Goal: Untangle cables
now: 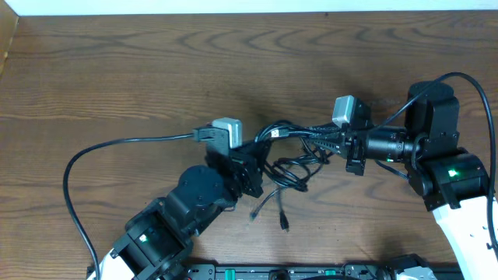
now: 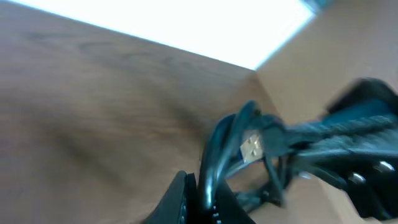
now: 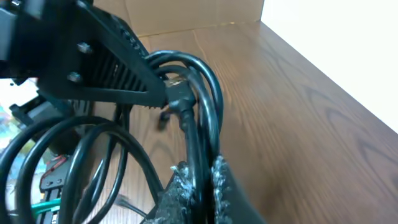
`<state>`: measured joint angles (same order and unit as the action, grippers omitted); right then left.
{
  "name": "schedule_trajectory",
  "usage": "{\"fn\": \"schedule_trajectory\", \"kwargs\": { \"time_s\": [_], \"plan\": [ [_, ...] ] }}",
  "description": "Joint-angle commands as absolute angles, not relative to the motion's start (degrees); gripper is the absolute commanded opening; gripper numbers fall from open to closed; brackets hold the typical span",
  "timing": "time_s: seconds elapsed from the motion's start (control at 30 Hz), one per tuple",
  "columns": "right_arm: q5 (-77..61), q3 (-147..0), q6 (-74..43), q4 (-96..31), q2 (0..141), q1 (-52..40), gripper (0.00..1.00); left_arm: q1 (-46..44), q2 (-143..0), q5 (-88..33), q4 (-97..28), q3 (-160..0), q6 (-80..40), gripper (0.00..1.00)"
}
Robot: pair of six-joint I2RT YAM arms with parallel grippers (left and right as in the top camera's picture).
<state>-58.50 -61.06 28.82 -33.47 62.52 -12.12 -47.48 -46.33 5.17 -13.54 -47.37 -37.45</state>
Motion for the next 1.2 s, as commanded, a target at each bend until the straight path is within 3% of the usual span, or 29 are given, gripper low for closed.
{"fn": "schedule_trajectory", "kwargs": {
  "time_s": [0.0, 0.23, 0.43, 0.5, 0.6, 0.7, 0.83, 1.07, 1.17],
  "plan": [
    [-58.06, -61.39, 27.83, -33.63, 61.78, -9.85, 0.01, -46.78, -45.43, 15.70, -14.41, -48.58, -44.25, 0.08],
    [-55.09, -61.39, 23.55, -33.43, 61.71, -7.31, 0.01, -46.78, -45.43, 15.68, -14.50, -48.58, -44.25, 0.07],
    [-44.56, -61.39, 14.44, -33.47, 61.71, -4.71, 0.01, -46.78, -45.41, 13.04, -13.52, -48.58, -43.99, 0.07],
    [-43.07, -61.39, 12.43, -33.47, 61.71, -4.25, 0.18, -46.78, -45.43, 9.58, -11.46, -48.58, -40.91, 0.07],
    [-43.03, -61.39, 12.23, -33.61, 61.71, -4.10, 0.27, -46.78, -45.43, 3.42, -7.73, -48.58, -35.27, 0.08],
    [-43.03, -61.39, 12.19, -33.74, 61.71, -4.10, 0.46, -46.78, -45.43, -1.23, -5.17, -48.58, -31.24, 0.07],
    [-43.66, -61.39, 12.25, -34.17, 61.71, -4.12, 0.56, -46.78, -45.43, -2.42, -4.80, -48.58, -30.41, 0.07],
    [-55.37, -61.39, 19.14, -35.86, 61.71, -4.16, 0.65, -46.78, -45.43, -5.98, -2.83, -48.58, -28.18, 0.08],
    [-62.11, -61.39, 20.32, -35.83, 61.71, -4.19, 0.77, -46.78, -45.43, -11.90, -0.14, -48.58, -23.77, 0.07]
  ]
}}
